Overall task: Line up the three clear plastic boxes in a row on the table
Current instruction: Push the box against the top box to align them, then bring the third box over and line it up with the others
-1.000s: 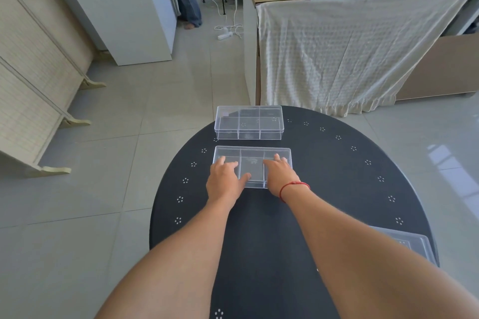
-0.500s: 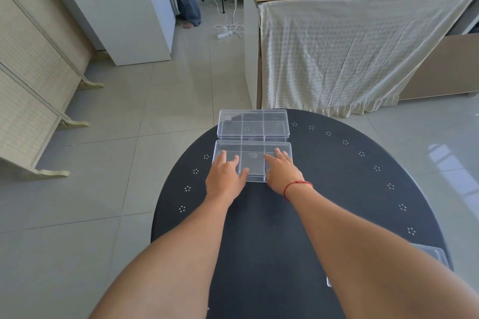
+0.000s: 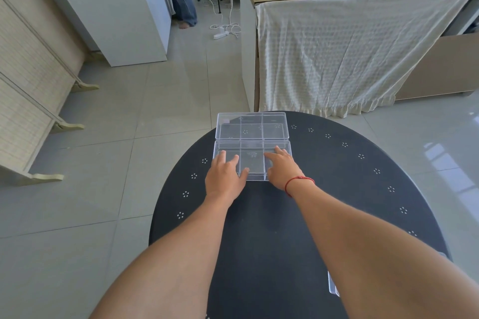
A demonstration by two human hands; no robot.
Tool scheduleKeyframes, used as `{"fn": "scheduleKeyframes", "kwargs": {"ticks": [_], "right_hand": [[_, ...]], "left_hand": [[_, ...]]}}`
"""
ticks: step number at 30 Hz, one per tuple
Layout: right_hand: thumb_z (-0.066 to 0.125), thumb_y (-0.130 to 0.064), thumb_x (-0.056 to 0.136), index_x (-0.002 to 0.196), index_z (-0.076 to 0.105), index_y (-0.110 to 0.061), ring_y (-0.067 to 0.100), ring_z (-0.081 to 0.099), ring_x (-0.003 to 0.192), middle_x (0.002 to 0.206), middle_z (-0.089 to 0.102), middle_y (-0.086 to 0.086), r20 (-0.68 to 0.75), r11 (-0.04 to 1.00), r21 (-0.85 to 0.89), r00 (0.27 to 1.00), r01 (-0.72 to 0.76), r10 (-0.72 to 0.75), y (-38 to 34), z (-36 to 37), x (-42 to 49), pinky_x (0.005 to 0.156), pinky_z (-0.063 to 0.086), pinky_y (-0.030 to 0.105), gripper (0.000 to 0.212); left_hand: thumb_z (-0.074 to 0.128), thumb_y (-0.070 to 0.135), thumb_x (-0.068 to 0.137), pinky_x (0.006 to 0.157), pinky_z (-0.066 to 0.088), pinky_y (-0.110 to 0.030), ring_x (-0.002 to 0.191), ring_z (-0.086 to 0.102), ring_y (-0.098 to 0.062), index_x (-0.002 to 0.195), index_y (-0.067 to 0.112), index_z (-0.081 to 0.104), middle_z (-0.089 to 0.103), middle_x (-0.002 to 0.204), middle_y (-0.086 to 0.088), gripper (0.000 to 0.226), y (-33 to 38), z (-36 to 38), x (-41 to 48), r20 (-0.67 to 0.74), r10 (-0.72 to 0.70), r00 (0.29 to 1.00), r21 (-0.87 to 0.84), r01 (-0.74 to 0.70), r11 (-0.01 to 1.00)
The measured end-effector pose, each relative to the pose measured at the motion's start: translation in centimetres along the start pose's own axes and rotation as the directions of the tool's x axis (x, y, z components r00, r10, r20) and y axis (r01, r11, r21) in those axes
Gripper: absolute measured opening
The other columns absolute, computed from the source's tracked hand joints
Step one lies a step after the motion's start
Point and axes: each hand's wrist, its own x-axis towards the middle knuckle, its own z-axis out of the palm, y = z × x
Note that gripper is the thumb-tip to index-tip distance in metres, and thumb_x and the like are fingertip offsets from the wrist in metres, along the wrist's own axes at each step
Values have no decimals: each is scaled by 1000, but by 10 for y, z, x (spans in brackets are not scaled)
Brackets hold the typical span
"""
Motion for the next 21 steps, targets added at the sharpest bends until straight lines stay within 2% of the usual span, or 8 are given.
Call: {"fn": "scheduleKeyframes", "kwargs": {"ticks": [11, 15, 19, 21], "right_hand": [[49, 1, 94, 148, 40, -16, 28, 13, 152, 162, 19, 10, -14, 999, 32, 1000, 2, -2, -1, -3, 1, 120, 28, 43, 57], [47, -4, 94, 145, 44, -14, 28, 17, 151, 162, 21, 11, -55, 1000, 30, 998, 9, -8, -3, -9, -7, 118, 30, 42, 52], [47, -13, 95, 138, 50, -11, 32, 28, 146, 157, 30, 14, -67, 998, 34, 996, -50, 53, 14, -25, -25, 114, 32, 43, 44], [47, -15, 95, 141, 48, -13, 33, 27, 146, 158, 28, 15, -65, 996, 33, 994, -86, 88, 29, -34, -40, 114, 32, 44, 46]], "left_hand": [[51, 48, 92, 97, 46, -41, 142, 26, -23, 139, 21, 47, 32, 153, -9, 54, 3, 1, 4, -4, -4, 1000, 18, 4, 1000], [49, 47, 93, 99, 44, -39, 140, 31, -25, 142, 20, 42, 35, 151, -11, 56, 10, -4, -1, -19, -1, 1000, 29, 1, 1000], [47, 46, 95, 101, 42, -39, 136, 38, -25, 141, 17, 44, 41, 148, -11, 54, 30, -9, -16, -33, 29, 999, 10, -28, 1000], [46, 45, 95, 100, 42, -39, 133, 41, -25, 139, 16, 47, 46, 144, -11, 52, 45, -10, -29, -32, 47, 998, 1, -47, 999]]}}
